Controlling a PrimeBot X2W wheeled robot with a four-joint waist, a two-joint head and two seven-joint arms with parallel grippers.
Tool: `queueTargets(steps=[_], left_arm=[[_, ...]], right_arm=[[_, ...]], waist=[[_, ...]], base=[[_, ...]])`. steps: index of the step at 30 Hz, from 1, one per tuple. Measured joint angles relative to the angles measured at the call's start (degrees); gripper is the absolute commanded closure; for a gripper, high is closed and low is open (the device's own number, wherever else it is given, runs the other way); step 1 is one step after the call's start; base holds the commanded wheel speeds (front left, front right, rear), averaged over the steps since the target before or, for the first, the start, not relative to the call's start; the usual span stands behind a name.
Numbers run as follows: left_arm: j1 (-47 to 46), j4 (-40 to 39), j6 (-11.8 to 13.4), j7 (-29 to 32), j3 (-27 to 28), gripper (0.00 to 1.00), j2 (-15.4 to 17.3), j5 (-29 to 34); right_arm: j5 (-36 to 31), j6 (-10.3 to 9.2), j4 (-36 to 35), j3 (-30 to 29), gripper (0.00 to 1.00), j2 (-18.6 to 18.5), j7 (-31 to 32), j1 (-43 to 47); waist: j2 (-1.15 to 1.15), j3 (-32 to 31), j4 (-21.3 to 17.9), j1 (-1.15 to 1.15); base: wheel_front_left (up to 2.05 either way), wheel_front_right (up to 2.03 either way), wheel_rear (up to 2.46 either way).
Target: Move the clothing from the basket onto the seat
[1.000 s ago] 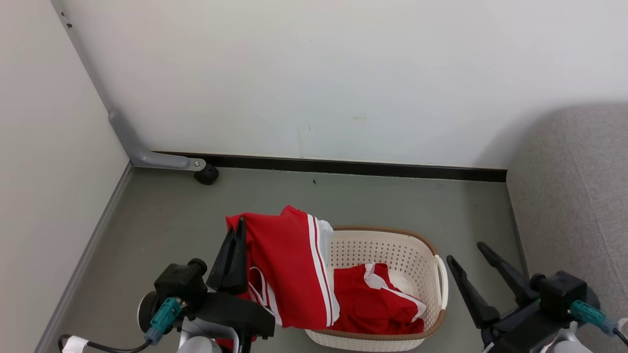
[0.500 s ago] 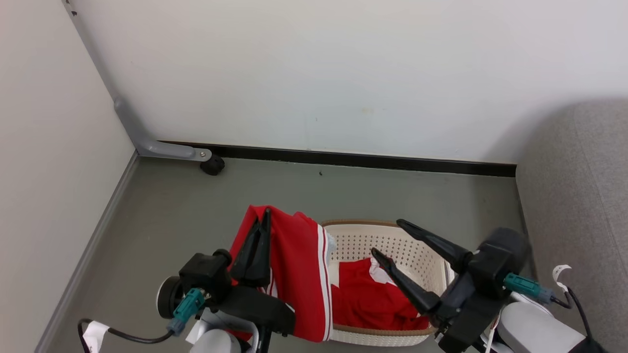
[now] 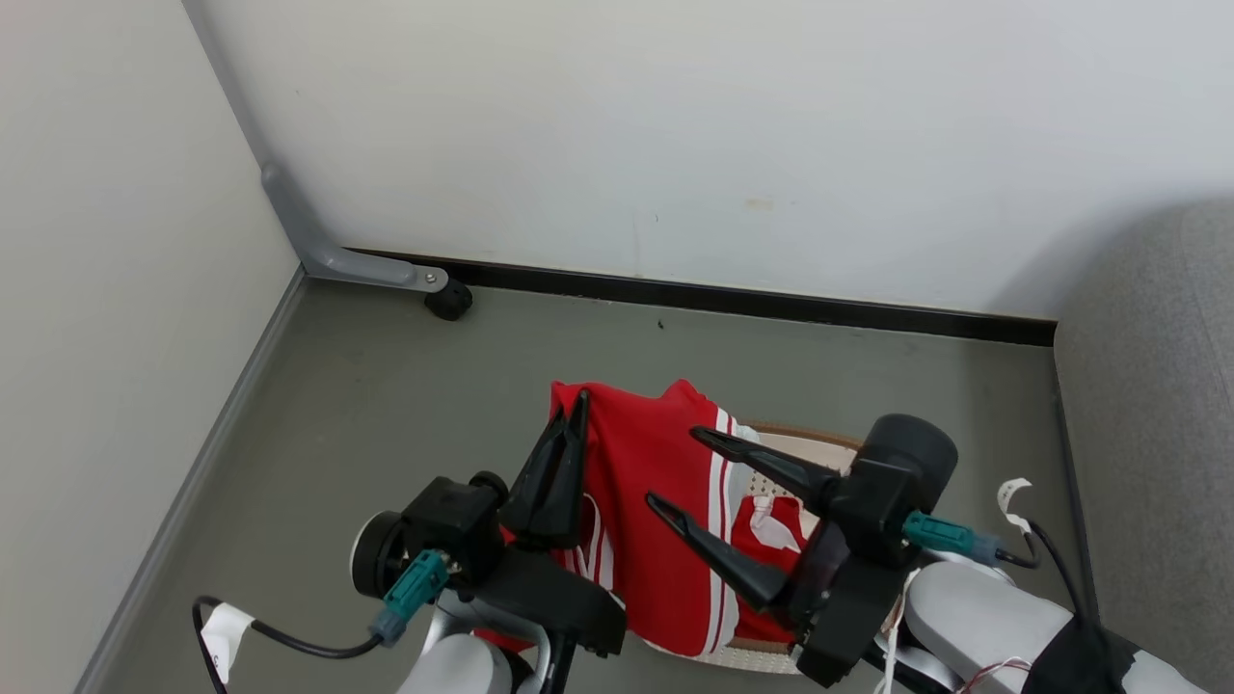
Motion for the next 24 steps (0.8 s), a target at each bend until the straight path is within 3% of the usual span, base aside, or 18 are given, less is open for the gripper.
queueTargets(steps=[11, 24], left_arm=[[-0.30, -2.91, 0.00, 1.51, -3.82, 1.00, -0.09, 0.49], [-0.30, -6.67, -0.01, 2.96, -7.46, 1.00, -0.10, -0.15]], right_arm=[[2.57, 0.00, 2.23, 2.20, 0.00, 2.79, 0.00, -3.32], [4.74, 0.00, 3.57, 2.36, 0.00, 1.16, 0.00, -4.61]], waist=[[0.00, 0.16, 0.65, 0.00], [0.00, 0.17, 0.64, 0.00]], base=[[0.00, 0.00, 0.00], [0.00, 0.00, 0.00]])
